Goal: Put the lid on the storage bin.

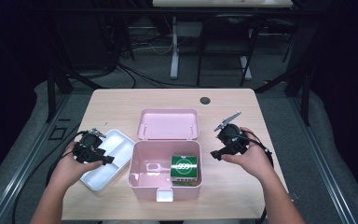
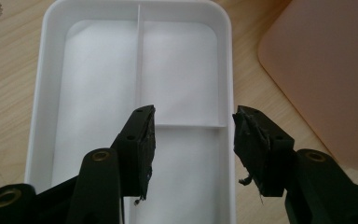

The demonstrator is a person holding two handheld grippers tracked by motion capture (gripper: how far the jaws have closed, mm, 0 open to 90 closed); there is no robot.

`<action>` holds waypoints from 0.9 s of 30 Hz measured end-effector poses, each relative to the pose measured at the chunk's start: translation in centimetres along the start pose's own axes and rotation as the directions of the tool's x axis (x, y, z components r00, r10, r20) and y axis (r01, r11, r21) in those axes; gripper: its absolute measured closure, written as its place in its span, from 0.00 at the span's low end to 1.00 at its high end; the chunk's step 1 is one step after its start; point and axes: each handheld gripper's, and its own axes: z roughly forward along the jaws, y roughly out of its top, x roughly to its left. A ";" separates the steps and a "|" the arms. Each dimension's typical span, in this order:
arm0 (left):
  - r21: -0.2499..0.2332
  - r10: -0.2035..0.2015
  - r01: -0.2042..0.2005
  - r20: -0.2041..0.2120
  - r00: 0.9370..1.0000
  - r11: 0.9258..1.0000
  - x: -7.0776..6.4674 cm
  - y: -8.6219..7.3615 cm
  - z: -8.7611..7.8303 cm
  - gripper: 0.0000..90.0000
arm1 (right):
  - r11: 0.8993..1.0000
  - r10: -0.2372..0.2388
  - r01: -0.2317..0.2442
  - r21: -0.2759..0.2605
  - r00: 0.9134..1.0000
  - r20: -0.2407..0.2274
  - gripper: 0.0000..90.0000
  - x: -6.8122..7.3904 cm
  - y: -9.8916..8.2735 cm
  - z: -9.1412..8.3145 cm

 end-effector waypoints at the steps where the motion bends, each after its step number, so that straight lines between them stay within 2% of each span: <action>1: 0.001 0.000 0.000 -0.008 1.000 1.000 0.0 0.0 0.0 0.53 | 0.999 0.014 -0.015 -0.033 0.999 -0.029 0.38 -0.1 -0.3 0.2; 7: 0.041 -0.015 0.018 -0.049 0.999 0.999 0.4 0.0 -0.3 0.51 | 0.996 0.061 -0.060 -0.068 0.998 0.004 0.37 -0.1 -1.3 0.0; 12: 0.042 -0.017 0.018 -0.041 0.999 0.999 0.7 0.2 -0.7 0.53 | 0.990 0.089 -0.089 -0.109 0.996 -0.005 0.37 0.3 -2.2 0.0; 15: 0.061 -0.002 0.005 -0.048 0.999 0.998 0.8 0.3 -0.8 0.55 | 0.989 0.092 -0.093 -0.115 0.996 -0.014 0.37 0.4 -2.7 0.3; 19: 0.069 -0.011 0.014 -0.041 0.999 0.998 1.0 0.5 -0.8 0.60 | 0.991 0.095 -0.097 -0.096 0.995 -0.021 0.36 0.3 -3.1 0.6; 21: 0.074 -0.003 0.007 -0.051 0.999 0.997 1.1 0.6 -0.8 0.61 | 0.989 0.102 -0.104 -0.106 0.995 -0.021 0.36 0.2 -3.3 0.6; 27: 0.090 -0.005 0.008 -0.040 0.999 0.996 1.4 1.0 -0.6 0.63 | 0.986 0.112 -0.114 -0.119 0.993 -0.028 0.36 0.1 -3.5 0.6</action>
